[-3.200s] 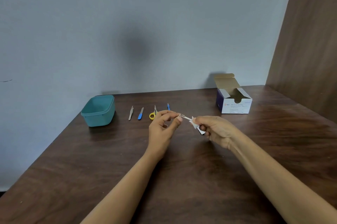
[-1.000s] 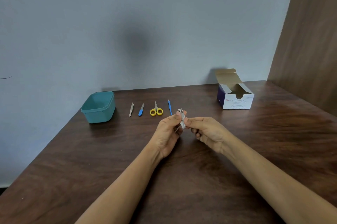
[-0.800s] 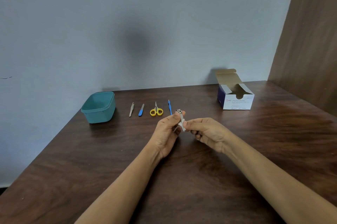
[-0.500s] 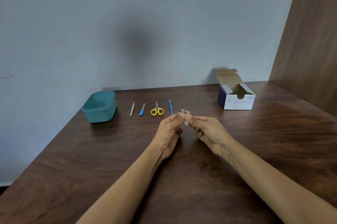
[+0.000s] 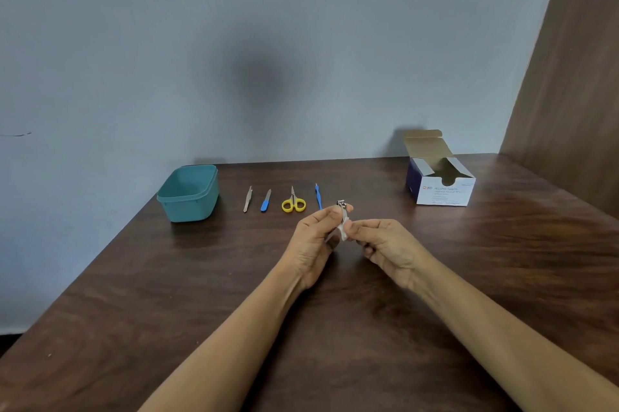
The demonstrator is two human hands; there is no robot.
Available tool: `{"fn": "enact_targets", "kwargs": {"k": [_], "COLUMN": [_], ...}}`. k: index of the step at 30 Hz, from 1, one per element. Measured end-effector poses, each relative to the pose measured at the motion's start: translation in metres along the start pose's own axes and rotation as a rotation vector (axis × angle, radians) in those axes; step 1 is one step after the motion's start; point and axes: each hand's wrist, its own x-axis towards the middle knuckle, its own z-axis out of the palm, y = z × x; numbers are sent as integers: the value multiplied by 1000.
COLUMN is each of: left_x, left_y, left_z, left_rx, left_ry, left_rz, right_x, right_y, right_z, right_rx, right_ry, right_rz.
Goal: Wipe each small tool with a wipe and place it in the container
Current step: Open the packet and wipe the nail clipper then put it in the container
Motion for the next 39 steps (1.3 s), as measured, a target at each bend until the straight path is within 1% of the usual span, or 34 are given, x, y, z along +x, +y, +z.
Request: {"fn": "enact_targets", "kwargs": {"k": [4, 7, 12, 15, 19, 23, 29, 35, 39], "left_x": [-2, -3, -3, -1, -1, 0, 3, 3, 0], "left_y": [-1, -3, -9, -12, -17, -17, -16, -13, -10], "left_z": [3, 6, 8, 6, 6, 6, 4, 4, 6], "left_rx": [63, 98, 149, 225, 352, 350, 256, 286, 295], "left_ry": [-3, 39, 67, 46, 17, 8, 27, -20, -37], "left_rz": [2, 21, 35, 49, 107, 125, 55, 23, 16], "right_x": [0, 1, 2, 4, 4, 4, 4, 2, 3], "right_y": [-1, -1, -7, -7, -7, -6, -4, -4, -4], "right_z": [0, 2, 3, 1, 2, 2, 3, 4, 5], "right_rx": [78, 109, 228, 287, 308, 330, 324, 371, 368], "right_ry": [56, 58, 118, 151, 173, 144, 129, 105, 103], "right_rz": [-4, -2, 6, -3, -3, 22, 49, 68, 41]}}
